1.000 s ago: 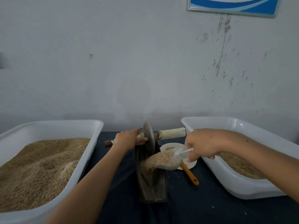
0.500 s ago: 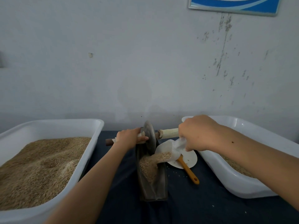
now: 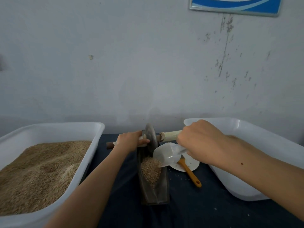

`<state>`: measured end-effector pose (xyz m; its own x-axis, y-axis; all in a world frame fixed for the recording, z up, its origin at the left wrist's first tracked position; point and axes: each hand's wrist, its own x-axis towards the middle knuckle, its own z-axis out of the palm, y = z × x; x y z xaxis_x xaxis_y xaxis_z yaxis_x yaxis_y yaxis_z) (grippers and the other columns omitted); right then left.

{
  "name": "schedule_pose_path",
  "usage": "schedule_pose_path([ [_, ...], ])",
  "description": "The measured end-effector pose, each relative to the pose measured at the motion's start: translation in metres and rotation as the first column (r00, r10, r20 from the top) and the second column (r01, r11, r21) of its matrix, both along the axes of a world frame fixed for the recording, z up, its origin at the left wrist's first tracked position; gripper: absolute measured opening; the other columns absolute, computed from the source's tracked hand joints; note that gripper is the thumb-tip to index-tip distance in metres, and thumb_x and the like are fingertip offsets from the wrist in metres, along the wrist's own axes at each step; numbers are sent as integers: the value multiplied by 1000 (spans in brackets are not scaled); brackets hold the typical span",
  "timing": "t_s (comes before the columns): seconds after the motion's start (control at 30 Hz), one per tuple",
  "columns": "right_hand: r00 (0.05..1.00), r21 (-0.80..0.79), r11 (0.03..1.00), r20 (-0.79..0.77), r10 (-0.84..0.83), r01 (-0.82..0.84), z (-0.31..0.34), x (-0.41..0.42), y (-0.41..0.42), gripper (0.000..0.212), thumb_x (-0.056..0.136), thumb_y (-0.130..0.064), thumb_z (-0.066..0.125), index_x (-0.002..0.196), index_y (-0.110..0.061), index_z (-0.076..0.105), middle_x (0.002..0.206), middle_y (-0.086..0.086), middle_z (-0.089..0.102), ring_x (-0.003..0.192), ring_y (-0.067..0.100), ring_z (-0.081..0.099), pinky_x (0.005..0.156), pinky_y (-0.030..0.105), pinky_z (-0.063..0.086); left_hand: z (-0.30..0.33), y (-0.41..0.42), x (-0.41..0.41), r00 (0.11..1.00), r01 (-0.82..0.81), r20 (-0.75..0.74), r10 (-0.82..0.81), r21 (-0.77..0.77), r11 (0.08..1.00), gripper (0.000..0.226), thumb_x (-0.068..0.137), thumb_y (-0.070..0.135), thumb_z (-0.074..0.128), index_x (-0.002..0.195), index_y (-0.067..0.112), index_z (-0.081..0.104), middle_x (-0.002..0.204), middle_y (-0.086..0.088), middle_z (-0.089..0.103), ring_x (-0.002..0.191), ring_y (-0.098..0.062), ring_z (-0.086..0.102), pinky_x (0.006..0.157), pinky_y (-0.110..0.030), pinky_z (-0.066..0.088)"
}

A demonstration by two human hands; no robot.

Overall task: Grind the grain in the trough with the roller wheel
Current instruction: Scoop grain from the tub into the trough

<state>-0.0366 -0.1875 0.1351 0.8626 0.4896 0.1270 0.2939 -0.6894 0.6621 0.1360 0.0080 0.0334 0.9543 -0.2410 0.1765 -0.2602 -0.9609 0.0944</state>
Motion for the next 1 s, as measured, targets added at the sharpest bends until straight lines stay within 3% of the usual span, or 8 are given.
schedule_pose_path([
  [0.1,998,-40,997,8,66,-66,0,-8,3,34,65,17,36,63,-17,34,59,-3,29,50,12,23,47,28,14,1,-2,1,1000,-5,0,5,29,1000,58,87,70,36,124,26,45,118,-7,61,107,-28,57,82,-38,41],
  [0.23,987,-61,986,28,160,-158,-2,-11,6,30,82,19,38,82,-12,40,65,2,27,53,15,23,50,31,19,2,-2,3,1000,-15,-25,16,24,1000,57,86,71,35,120,27,47,116,-5,61,105,-26,57,79,-36,40],
  [0.4,989,-8,991,72,130,-130,-9,-8,7,31,82,17,37,76,-13,37,64,2,25,53,14,21,50,31,12,-1,2,4,999,0,-35,0,-20,1000,53,87,69,37,115,26,48,113,-4,62,102,-25,58,78,-35,41],
  [0.5,993,14,996,81,83,-84,-8,-3,2,31,67,16,29,70,-13,38,63,0,30,51,15,26,48,30,12,-1,3,3,999,15,-39,-16,-27,1000,51,88,68,37,113,25,48,111,-4,62,100,-24,58,81,-37,43],
  [0.63,995,110,993,91,32,-42,-6,10,-19,19,86,-6,53,78,-24,52,64,-9,42,53,9,34,46,26,16,-1,3,1,999,23,-39,-24,-34,999,49,88,69,36,107,25,48,108,-4,62,99,-24,58,82,-37,44],
  [0.77,983,361,930,-181,-9,75,2,31,-43,14,90,-39,60,100,-29,63,70,-15,48,66,4,43,56,23,30,-1,4,1,998,27,-54,-28,-21,999,43,89,68,35,97,27,44,107,-4,62,97,-24,58,81,-37,43],
  [0.87,942,456,870,-334,-26,186,0,47,-56,27,90,-39,62,116,-30,59,88,-18,51,85,7,47,68,26,35,-1,3,1,999,17,-51,-18,-23,1000,44,89,67,34,100,26,47,107,-3,62,98,-24,58,80,-36,43],
  [1.0,880,678,681,-463,101,279,-12,69,-74,19,90,-30,66,106,-30,57,101,-10,56,93,9,51,78,27,38,-4,4,2,1000,16,-16,-16,1,1000,34,96,49,39,121,27,49,119,-4,61,106,-26,57,84,-36,42],
])
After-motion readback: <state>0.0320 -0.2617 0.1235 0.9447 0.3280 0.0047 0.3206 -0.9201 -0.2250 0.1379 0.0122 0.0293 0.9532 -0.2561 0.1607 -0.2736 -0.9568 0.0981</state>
